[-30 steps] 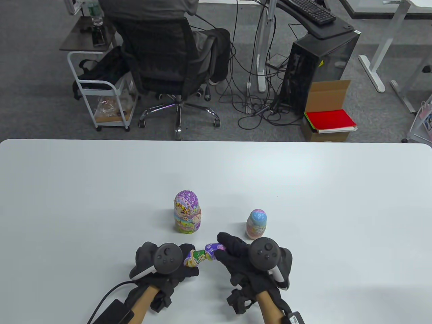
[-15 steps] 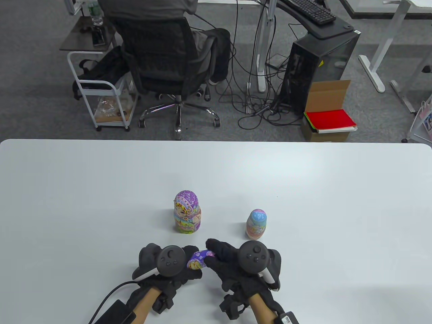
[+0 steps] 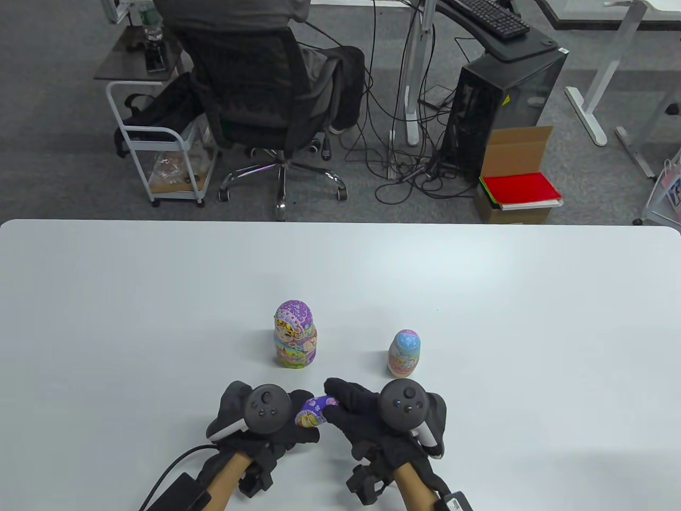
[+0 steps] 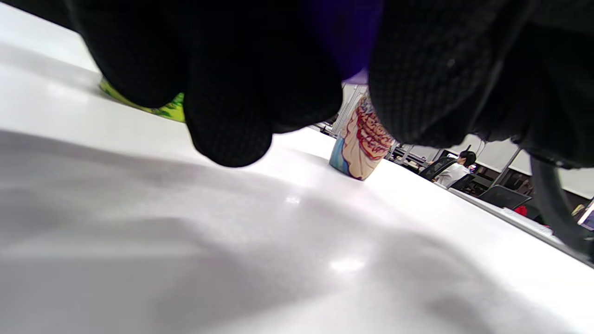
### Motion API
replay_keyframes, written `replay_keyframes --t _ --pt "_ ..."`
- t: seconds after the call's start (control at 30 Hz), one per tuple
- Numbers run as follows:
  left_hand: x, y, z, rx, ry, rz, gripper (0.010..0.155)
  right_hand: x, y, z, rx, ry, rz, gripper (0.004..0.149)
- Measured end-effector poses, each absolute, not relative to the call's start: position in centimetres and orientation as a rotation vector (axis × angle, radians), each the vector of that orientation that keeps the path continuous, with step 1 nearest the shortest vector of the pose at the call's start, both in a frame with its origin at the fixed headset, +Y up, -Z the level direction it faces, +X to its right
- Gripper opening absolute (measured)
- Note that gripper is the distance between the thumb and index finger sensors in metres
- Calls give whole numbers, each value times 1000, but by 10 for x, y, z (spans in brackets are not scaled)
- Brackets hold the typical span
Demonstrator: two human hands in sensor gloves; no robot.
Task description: Nest individual Russian dolls into a nested set
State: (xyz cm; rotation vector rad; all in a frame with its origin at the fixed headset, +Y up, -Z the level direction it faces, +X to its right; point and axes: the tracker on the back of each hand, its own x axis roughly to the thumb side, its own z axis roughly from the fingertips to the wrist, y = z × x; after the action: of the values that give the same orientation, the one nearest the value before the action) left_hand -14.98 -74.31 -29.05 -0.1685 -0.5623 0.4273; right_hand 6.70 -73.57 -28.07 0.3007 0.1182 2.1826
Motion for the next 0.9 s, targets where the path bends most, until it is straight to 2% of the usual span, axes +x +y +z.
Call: replay_keyframes --t 0.33,0.73,0.9 --pt "-155 -741 -295 -241 -597 515 73 64 -735 -280 335 45 2163 57" --pt "-162 -737 -292 -185 -602 751 73 67 -729 -271 325 -100 2038 57" --pt "-164 -739 -292 -160 -580 747 72 64 -732 -269 295 -125 2027 57"
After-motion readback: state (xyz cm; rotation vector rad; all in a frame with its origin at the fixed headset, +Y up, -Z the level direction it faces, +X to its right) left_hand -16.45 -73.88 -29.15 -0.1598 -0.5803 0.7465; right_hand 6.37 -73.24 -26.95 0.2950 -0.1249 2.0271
